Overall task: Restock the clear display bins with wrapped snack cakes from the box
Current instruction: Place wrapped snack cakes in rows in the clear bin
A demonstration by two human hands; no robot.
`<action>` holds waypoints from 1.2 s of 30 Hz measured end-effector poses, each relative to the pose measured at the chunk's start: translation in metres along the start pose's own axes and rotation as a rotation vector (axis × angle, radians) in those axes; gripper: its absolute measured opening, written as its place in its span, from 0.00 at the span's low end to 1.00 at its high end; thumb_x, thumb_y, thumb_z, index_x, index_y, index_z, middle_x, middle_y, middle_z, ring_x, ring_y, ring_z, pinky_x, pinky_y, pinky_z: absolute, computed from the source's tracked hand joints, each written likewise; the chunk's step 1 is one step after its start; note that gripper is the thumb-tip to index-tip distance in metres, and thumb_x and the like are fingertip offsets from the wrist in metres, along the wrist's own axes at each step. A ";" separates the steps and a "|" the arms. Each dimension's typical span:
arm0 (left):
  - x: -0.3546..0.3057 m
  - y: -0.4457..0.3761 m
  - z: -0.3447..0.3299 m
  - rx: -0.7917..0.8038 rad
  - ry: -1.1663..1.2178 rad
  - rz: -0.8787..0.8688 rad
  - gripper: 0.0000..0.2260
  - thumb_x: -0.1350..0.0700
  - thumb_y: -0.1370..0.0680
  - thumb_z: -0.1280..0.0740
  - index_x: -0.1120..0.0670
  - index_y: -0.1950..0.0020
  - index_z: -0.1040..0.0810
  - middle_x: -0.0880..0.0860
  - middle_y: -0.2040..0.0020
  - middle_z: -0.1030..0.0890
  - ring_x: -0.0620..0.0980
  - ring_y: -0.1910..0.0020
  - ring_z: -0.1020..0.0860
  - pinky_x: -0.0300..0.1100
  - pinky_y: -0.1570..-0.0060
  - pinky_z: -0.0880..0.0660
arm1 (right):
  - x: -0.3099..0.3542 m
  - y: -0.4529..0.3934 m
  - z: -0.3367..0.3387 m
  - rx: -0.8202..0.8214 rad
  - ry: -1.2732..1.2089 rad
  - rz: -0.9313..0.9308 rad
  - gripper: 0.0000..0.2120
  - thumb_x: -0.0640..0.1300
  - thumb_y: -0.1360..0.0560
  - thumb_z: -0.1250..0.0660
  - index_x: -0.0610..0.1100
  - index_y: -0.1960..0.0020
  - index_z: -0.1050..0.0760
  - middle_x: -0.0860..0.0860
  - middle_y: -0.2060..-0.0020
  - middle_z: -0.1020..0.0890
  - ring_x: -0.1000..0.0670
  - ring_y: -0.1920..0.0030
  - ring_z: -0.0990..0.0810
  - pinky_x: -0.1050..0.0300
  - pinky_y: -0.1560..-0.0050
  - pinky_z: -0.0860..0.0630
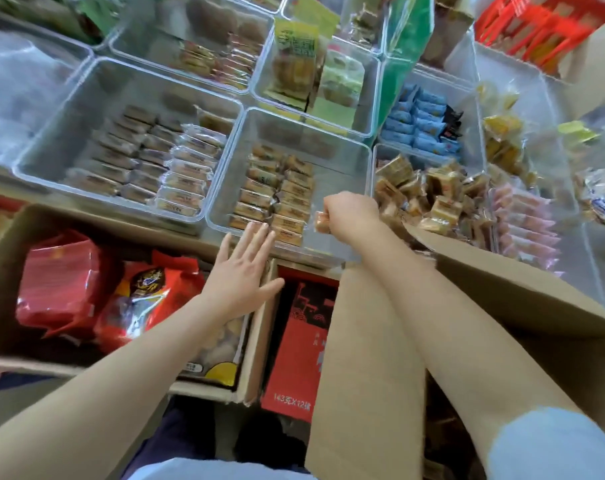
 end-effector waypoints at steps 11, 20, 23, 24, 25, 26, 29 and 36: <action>0.001 -0.003 -0.011 0.025 -0.021 0.011 0.38 0.39 0.18 0.47 0.52 0.19 0.68 0.51 0.20 0.69 0.52 0.23 0.73 0.59 0.24 0.68 | 0.001 -0.054 -0.104 0.252 -0.398 -0.120 0.13 0.52 0.22 0.32 0.45 0.44 0.17 0.47 0.46 0.16 0.48 0.49 0.21 0.59 0.51 0.28; -0.001 -0.002 -0.008 0.050 -0.011 -0.002 0.37 0.38 0.17 0.49 0.52 0.19 0.67 0.51 0.20 0.69 0.51 0.24 0.74 0.56 0.25 0.72 | 0.010 -0.034 -0.079 0.226 -0.475 -0.153 0.19 0.53 0.21 0.34 0.43 0.35 0.22 0.46 0.37 0.20 0.45 0.41 0.22 0.55 0.45 0.28; -0.004 -0.001 -0.003 0.059 0.026 0.003 0.36 0.38 0.17 0.50 0.53 0.18 0.65 0.51 0.19 0.67 0.50 0.24 0.74 0.55 0.25 0.69 | 0.012 0.011 -0.010 0.006 -0.711 -0.038 0.19 0.52 0.20 0.36 0.48 0.32 0.24 0.47 0.34 0.25 0.47 0.37 0.24 0.57 0.44 0.31; -0.005 -0.001 -0.001 0.068 0.037 0.011 0.36 0.38 0.17 0.50 0.53 0.18 0.64 0.51 0.19 0.66 0.49 0.23 0.72 0.55 0.24 0.68 | 0.007 0.035 0.014 -0.080 -0.786 0.009 0.17 0.52 0.20 0.36 0.49 0.34 0.23 0.48 0.36 0.24 0.49 0.39 0.24 0.58 0.44 0.30; -0.005 -0.002 -0.001 0.082 0.044 0.028 0.35 0.37 0.17 0.50 0.53 0.18 0.62 0.51 0.18 0.65 0.50 0.22 0.71 0.55 0.23 0.67 | -0.004 0.061 0.035 -0.172 -0.850 0.041 0.14 0.51 0.20 0.36 0.50 0.36 0.22 0.50 0.40 0.23 0.51 0.42 0.23 0.59 0.45 0.29; -0.005 -0.003 0.000 0.103 0.054 0.058 0.35 0.37 0.17 0.51 0.53 0.17 0.61 0.52 0.18 0.64 0.50 0.21 0.69 0.55 0.23 0.65 | -0.018 0.089 0.053 -0.274 -0.906 0.059 0.12 0.50 0.20 0.36 0.50 0.39 0.20 0.51 0.44 0.22 0.53 0.45 0.23 0.60 0.46 0.28; -0.028 -0.001 0.019 0.073 0.211 0.150 0.34 0.37 0.17 0.50 0.56 0.17 0.53 0.54 0.17 0.56 0.52 0.18 0.60 0.55 0.21 0.59 | -0.080 0.178 0.077 -0.610 -1.002 0.013 0.09 0.44 0.19 0.37 0.45 0.48 0.18 0.52 0.54 0.19 0.54 0.53 0.21 0.62 0.53 0.24; -0.219 0.087 0.059 -0.080 0.733 -0.352 0.32 0.40 0.20 0.41 0.44 0.18 0.48 0.39 0.18 0.53 0.37 0.20 0.56 0.44 0.22 0.54 | -0.175 0.260 -0.034 -0.422 -1.250 -0.233 0.10 0.43 0.19 0.38 0.46 0.55 0.19 0.49 0.64 0.17 0.50 0.63 0.18 0.56 0.62 0.21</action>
Point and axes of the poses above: each hand's wrist, its own y-axis away from the middle knuckle, its own z-axis out of the back of the hand, x = y × z, the point moved 10 cm from there along -y, towards the middle knuckle
